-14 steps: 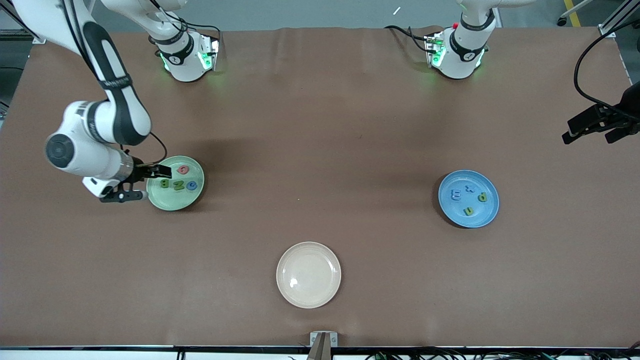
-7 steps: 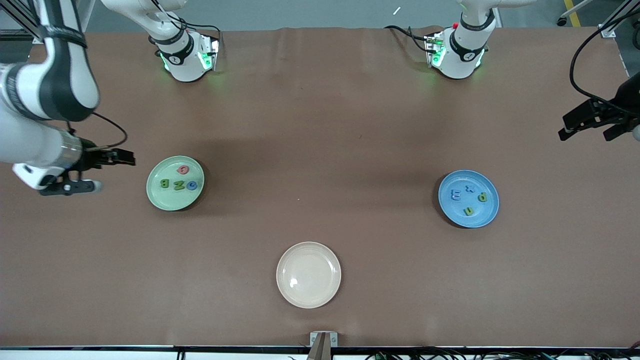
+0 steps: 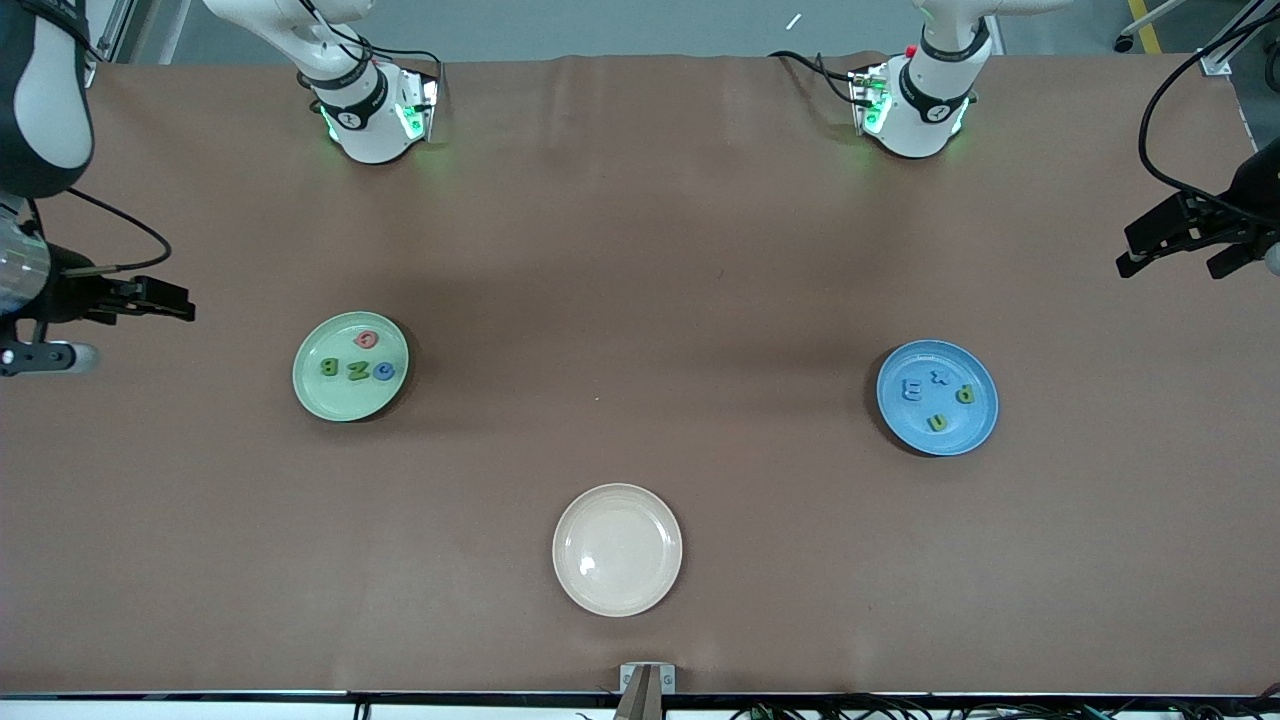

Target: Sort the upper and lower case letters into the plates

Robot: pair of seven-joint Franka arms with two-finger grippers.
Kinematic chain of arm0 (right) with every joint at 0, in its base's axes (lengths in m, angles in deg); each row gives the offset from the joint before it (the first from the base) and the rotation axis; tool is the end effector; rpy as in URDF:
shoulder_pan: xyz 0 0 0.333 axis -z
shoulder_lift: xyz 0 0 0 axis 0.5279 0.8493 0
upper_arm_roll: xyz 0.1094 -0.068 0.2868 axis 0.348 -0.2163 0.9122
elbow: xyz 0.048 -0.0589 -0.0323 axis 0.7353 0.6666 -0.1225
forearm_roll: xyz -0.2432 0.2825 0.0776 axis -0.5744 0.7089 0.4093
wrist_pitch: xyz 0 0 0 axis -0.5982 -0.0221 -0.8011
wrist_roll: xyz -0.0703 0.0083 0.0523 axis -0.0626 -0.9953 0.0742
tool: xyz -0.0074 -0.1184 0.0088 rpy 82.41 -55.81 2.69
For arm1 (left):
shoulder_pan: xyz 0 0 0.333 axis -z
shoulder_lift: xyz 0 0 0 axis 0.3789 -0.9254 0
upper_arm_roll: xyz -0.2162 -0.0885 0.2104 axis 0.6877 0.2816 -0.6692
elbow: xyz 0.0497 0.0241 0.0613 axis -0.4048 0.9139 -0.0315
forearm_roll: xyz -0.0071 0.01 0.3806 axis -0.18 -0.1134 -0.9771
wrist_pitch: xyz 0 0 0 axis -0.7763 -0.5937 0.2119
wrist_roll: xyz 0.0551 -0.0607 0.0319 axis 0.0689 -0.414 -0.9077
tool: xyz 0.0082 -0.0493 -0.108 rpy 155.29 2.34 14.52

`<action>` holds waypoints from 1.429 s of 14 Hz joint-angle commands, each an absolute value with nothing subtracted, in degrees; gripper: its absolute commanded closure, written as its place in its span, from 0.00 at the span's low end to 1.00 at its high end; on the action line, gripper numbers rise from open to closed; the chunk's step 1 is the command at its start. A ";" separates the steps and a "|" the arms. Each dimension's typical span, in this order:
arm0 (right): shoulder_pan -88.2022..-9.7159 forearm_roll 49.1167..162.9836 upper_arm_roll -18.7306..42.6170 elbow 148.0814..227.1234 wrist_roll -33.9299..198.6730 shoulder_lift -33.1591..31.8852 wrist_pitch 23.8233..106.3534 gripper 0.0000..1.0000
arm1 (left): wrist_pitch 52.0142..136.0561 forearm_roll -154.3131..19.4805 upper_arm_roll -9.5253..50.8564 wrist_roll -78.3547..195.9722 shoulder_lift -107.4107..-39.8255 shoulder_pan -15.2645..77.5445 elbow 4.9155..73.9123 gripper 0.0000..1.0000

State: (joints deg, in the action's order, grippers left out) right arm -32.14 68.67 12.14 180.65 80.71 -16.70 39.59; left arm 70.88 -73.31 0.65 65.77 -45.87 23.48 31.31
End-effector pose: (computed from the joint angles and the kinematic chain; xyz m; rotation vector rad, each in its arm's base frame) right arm 0.5682 -0.0476 0.5238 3.1275 0.0477 -0.2591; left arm 0.5385 -0.0005 0.6257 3.0848 0.0038 0.1203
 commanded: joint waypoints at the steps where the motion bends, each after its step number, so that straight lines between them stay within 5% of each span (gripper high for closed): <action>1: -31.16 67.53 12.82 177.79 81.08 -15.93 38.33 0.00 | 70.39 -74.65 0.76 66.58 -45.36 23.41 30.84 0.00; 13: -30.37 68.76 13.17 172.78 81.60 -14.52 36.92 0.00 | 70.39 -74.56 0.85 66.49 -45.10 23.41 30.84 0.00; 20: -31.33 69.03 13.53 177.60 81.78 -16.53 35.25 0.00 | 70.39 -74.56 0.85 66.49 -45.01 23.41 30.93 0.00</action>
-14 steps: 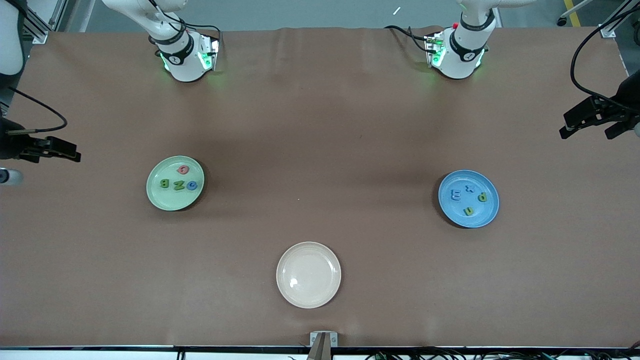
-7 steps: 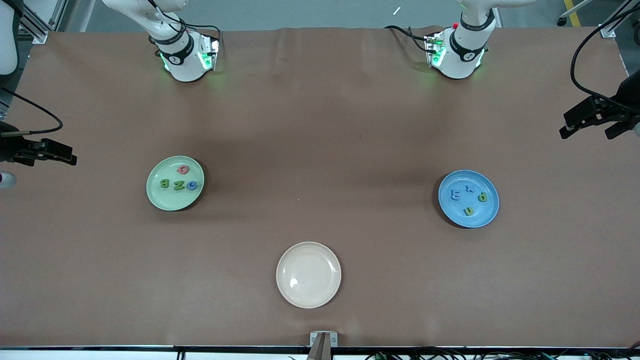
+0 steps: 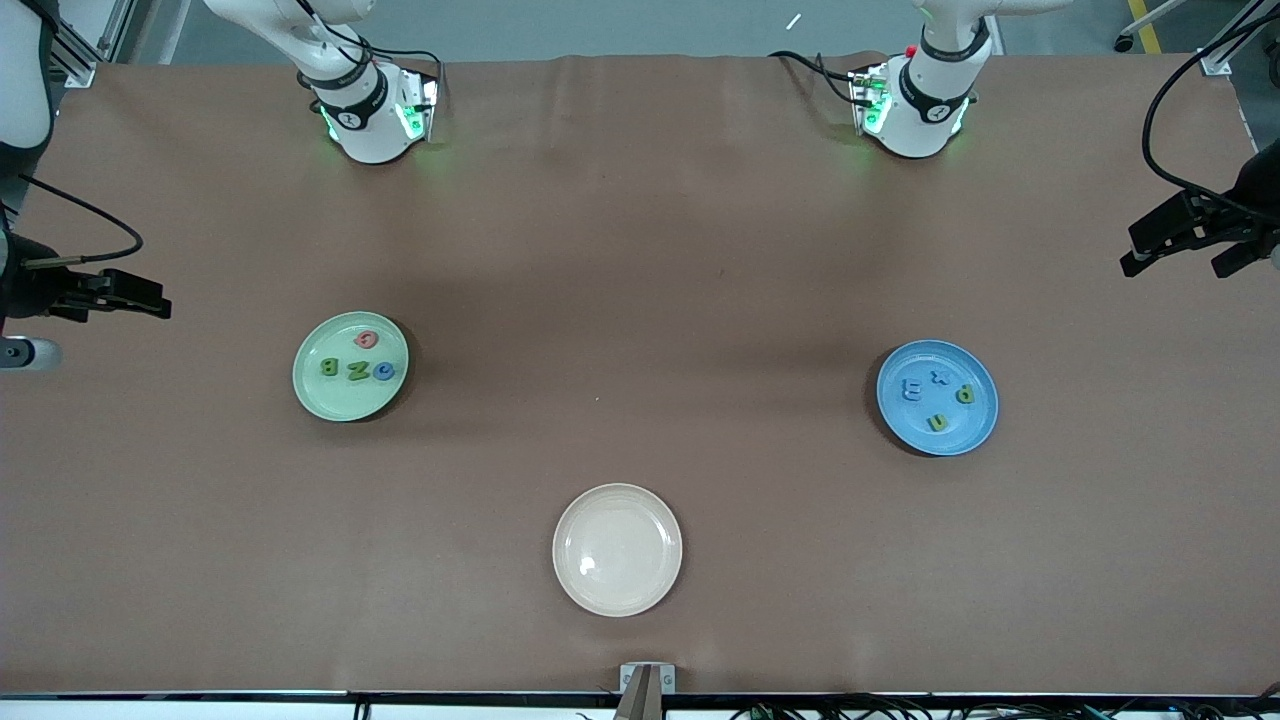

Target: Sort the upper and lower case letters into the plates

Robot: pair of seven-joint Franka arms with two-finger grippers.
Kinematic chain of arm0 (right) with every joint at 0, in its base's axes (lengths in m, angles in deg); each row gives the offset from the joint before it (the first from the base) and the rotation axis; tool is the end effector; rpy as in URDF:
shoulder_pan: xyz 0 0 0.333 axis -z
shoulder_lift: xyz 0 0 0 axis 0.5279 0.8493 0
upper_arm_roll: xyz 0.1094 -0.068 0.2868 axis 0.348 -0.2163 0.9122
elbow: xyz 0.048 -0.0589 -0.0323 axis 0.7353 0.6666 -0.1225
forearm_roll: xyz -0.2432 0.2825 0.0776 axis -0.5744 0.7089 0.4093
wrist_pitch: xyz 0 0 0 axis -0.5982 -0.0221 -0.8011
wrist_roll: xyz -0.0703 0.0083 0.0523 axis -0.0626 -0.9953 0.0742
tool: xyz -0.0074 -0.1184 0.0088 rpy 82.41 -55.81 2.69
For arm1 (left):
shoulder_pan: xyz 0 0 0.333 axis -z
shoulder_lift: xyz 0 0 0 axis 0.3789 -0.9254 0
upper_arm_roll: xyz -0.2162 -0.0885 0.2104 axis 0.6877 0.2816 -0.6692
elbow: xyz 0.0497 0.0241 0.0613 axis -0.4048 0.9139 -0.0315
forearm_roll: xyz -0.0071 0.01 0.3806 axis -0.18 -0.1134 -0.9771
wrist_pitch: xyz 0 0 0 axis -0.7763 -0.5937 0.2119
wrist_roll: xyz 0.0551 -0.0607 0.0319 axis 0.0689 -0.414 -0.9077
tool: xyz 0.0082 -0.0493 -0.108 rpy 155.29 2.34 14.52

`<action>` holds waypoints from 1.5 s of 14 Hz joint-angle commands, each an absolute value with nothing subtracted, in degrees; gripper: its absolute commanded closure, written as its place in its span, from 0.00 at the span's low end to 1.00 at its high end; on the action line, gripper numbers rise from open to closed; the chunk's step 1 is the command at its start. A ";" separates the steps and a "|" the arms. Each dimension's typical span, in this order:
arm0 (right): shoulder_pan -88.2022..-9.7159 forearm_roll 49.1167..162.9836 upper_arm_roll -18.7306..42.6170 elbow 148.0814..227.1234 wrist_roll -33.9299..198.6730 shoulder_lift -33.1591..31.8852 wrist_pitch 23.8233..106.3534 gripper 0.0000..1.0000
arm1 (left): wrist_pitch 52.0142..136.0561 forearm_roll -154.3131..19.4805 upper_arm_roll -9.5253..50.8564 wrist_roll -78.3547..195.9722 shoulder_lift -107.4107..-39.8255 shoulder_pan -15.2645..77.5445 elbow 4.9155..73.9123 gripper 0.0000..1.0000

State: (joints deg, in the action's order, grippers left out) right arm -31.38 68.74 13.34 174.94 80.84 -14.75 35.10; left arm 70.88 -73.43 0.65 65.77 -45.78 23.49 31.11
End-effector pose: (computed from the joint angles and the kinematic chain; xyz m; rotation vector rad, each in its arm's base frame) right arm 0.5748 -0.0433 0.5434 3.1275 0.0555 -0.2791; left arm 0.5381 -0.0004 0.6282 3.0866 0.0033 0.1281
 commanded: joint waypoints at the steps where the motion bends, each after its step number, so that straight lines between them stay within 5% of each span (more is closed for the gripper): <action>1: -31.42 69.03 13.53 177.96 81.78 -17.33 35.16 0.00 | 70.39 -74.56 0.85 66.49 -45.01 23.41 30.93 0.00; 21: -31.42 69.29 13.35 185.52 81.34 -29.02 35.51 0.00 | 70.39 -74.56 1.11 66.49 -44.83 23.41 30.84 0.00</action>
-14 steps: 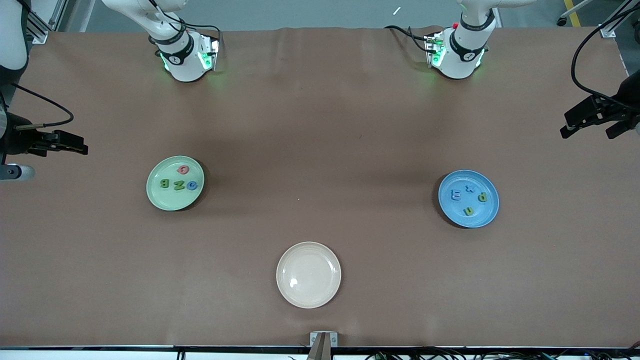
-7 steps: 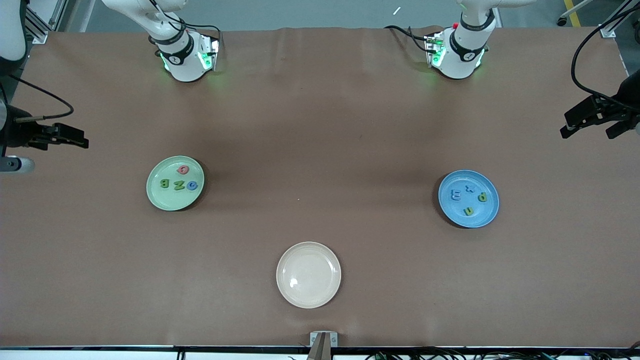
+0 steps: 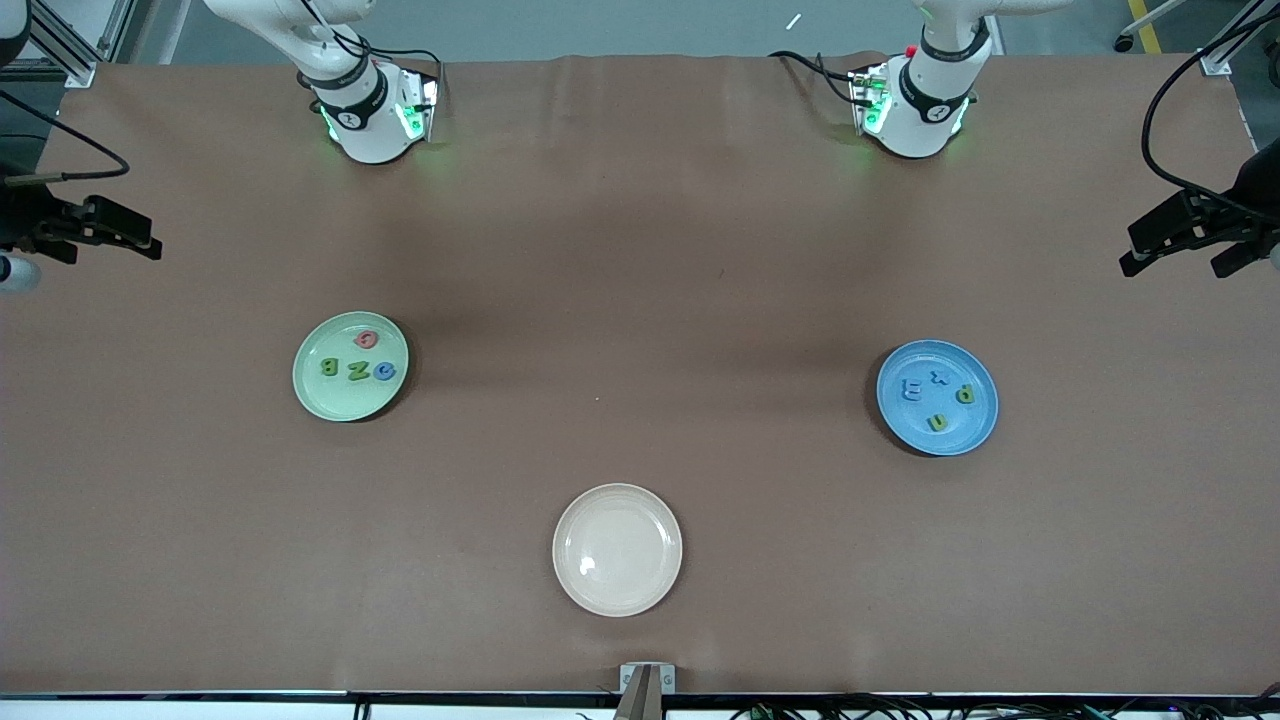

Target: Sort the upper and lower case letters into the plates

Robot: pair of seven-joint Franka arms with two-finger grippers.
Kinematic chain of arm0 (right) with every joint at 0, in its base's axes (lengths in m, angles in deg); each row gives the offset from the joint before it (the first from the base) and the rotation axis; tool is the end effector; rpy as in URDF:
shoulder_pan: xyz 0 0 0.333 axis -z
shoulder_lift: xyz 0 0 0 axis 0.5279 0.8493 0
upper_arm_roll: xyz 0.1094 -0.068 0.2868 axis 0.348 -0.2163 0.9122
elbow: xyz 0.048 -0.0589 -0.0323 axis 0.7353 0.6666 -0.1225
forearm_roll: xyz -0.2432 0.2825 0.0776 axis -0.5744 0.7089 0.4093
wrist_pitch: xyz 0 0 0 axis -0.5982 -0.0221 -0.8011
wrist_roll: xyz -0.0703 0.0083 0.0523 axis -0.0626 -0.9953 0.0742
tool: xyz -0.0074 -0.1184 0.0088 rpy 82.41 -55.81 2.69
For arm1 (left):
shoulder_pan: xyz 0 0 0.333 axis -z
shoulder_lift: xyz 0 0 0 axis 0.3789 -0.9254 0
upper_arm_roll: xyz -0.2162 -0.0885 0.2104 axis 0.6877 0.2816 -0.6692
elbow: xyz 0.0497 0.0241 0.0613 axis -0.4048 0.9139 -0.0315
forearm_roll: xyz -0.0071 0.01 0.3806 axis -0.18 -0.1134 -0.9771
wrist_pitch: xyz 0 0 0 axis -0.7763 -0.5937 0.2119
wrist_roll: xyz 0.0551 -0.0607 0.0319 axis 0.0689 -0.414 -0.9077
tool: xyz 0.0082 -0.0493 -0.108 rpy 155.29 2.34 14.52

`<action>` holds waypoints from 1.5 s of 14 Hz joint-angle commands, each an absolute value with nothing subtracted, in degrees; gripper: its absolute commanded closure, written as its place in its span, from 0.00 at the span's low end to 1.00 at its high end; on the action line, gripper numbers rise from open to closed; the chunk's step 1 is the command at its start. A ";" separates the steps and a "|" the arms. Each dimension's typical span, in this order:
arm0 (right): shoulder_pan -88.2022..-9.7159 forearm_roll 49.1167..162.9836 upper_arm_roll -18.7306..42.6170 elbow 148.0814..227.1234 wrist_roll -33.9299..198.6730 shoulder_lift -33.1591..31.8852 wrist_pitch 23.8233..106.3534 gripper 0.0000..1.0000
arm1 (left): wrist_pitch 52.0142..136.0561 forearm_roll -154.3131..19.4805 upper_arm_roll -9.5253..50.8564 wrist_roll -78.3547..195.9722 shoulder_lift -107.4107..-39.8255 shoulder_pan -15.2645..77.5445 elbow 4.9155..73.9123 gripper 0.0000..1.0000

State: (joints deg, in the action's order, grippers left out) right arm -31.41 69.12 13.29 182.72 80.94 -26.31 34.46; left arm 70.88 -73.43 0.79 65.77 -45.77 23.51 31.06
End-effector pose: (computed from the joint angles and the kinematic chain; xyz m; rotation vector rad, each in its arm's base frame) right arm 0.5161 -0.0417 0.5924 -3.1210 -0.0525 0.1905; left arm 0.5380 -0.0019 0.6287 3.0865 -0.0011 0.1296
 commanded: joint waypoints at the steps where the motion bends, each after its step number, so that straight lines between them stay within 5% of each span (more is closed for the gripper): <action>1: -31.42 69.29 13.44 185.70 81.25 -29.55 35.51 0.00 | 70.39 -74.65 1.11 66.49 -44.75 23.41 30.84 0.00; 21: -31.16 68.41 13.26 185.96 80.90 -32.45 38.06 0.00 | 70.30 -74.65 1.20 66.31 -44.57 23.41 30.93 0.00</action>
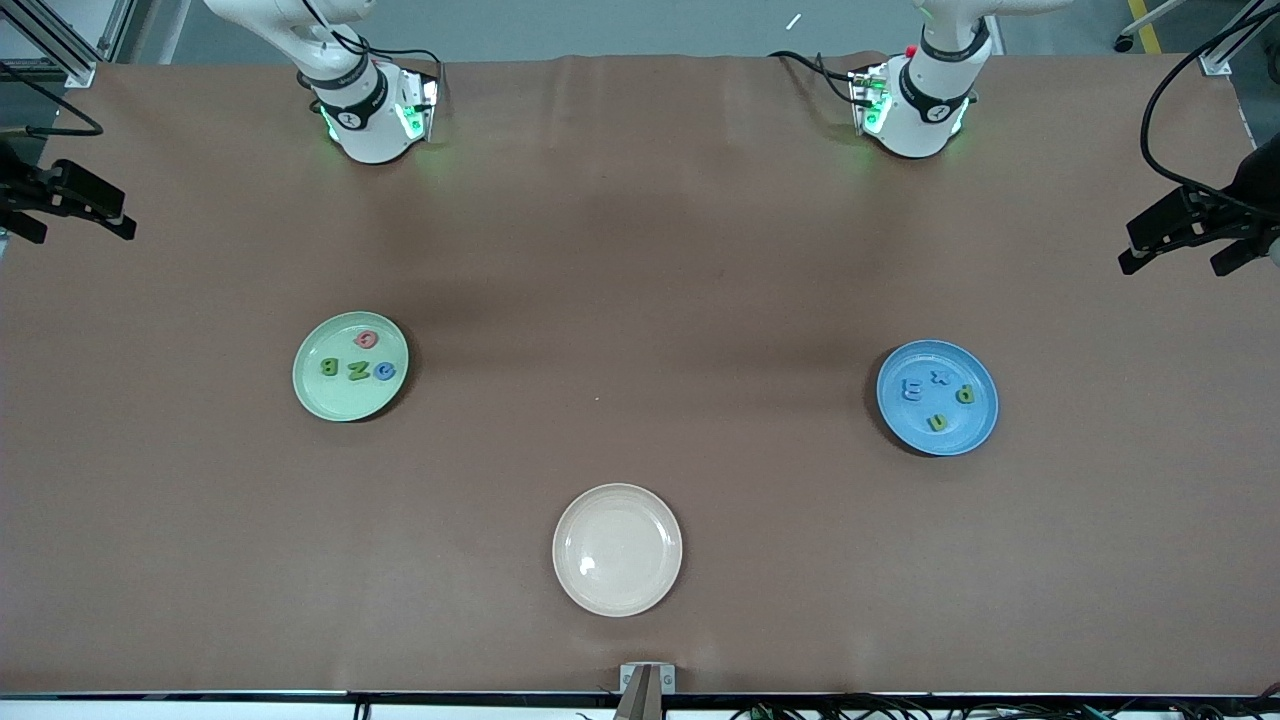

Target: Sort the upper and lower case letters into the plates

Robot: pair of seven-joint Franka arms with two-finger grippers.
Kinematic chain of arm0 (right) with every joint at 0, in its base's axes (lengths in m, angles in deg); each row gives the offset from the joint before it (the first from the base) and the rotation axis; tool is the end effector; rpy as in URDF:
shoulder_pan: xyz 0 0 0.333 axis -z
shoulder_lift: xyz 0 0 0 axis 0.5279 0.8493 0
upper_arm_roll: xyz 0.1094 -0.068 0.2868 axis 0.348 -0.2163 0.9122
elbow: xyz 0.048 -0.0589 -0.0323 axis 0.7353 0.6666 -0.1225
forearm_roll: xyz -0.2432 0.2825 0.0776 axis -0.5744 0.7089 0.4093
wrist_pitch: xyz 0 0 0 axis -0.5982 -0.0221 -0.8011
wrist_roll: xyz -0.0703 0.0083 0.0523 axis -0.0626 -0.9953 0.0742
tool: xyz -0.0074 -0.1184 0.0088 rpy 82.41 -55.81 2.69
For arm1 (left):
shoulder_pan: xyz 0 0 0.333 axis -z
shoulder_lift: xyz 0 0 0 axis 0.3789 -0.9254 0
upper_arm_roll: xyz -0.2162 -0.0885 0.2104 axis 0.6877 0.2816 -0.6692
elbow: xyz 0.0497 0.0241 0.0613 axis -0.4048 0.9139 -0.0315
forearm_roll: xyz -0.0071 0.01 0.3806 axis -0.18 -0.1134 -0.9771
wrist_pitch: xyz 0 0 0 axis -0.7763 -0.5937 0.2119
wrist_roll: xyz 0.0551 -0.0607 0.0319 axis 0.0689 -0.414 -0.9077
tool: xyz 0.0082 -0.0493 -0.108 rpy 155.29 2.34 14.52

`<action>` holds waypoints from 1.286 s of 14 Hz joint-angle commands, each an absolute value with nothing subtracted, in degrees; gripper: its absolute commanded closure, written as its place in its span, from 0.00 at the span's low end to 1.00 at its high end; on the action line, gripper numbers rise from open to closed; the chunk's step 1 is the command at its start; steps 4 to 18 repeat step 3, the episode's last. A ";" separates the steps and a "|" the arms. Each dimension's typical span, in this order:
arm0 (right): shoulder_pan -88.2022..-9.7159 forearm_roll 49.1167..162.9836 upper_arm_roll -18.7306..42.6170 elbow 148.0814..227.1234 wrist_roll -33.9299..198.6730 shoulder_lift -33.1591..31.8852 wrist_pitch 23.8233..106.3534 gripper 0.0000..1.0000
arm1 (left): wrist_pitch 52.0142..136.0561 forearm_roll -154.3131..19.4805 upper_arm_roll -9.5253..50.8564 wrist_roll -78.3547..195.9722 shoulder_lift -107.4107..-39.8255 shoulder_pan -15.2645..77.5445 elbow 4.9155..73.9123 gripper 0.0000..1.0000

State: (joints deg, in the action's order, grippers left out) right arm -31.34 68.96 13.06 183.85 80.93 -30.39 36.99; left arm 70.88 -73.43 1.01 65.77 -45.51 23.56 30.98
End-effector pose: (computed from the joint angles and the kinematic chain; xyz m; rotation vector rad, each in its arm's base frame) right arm 0.5009 -0.0450 0.6232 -3.1330 -0.0451 0.0417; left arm 0.5367 -0.0044 0.6317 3.0859 -0.0086 0.1386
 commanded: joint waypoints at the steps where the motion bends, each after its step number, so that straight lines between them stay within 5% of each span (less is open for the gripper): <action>1: -31.07 68.41 13.26 185.96 80.90 -32.45 38.06 0.00 | 70.30 -74.65 1.20 66.31 -44.57 23.41 30.93 0.00; 18: -30.98 68.41 13.26 186.05 80.90 -32.45 38.06 0.00 | 70.30 -74.65 1.28 66.31 -44.57 23.41 30.93 0.00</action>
